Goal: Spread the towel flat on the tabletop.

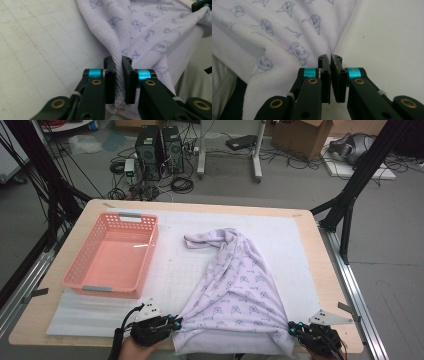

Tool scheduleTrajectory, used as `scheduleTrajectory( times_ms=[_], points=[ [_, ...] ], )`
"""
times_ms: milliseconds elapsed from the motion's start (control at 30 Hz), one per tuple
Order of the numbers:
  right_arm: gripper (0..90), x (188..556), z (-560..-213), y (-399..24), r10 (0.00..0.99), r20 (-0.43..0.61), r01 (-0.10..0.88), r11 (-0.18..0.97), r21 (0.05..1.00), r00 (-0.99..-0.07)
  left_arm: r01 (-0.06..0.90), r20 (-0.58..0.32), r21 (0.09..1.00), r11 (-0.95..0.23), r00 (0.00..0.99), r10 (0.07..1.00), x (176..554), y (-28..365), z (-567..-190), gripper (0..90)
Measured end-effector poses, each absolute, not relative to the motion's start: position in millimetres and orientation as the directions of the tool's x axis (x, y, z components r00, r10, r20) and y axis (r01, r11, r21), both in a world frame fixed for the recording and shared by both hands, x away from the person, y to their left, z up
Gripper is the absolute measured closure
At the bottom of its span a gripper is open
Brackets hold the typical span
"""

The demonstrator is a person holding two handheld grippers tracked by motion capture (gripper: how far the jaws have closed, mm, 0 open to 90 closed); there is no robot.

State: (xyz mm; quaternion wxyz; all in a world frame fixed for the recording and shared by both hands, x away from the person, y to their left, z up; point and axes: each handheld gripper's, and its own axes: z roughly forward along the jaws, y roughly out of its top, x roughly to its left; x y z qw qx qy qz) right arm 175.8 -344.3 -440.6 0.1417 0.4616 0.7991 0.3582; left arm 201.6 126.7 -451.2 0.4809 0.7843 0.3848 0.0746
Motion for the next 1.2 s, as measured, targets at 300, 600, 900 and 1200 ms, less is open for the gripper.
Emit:
scheduleTrajectory(
  times_ms=[300,600,900,1200],
  points=[
    [60.9,206.7,-423.5,-351.0,0.881,0.11,0.556,0.19,0.809,-0.461,0.531,-0.294,0.832,-0.16,0.666,0.686,263.8,114.1,-436.8,56.2],
    [65.8,285.0,-432.3,-332.2,0.856,0.095,0.576,0.255,0.777,-0.508,0.571,-0.275,0.802,-0.176,0.614,0.739,314.5,95.9,-443.3,66.3],
    [64.9,305.5,-433.5,-338.0,0.854,0.095,0.583,0.263,0.769,-0.511,0.584,-0.232,0.78,-0.225,0.603,0.763,324.1,82.1,-452.8,73.9],
    [64.2,277.2,-432.3,-331.0,0.855,0.117,0.552,0.216,0.805,-0.505,0.501,-0.095,0.768,-0.4,0.706,0.702,312.7,30.1,-446.5,53.2]
  ],
)
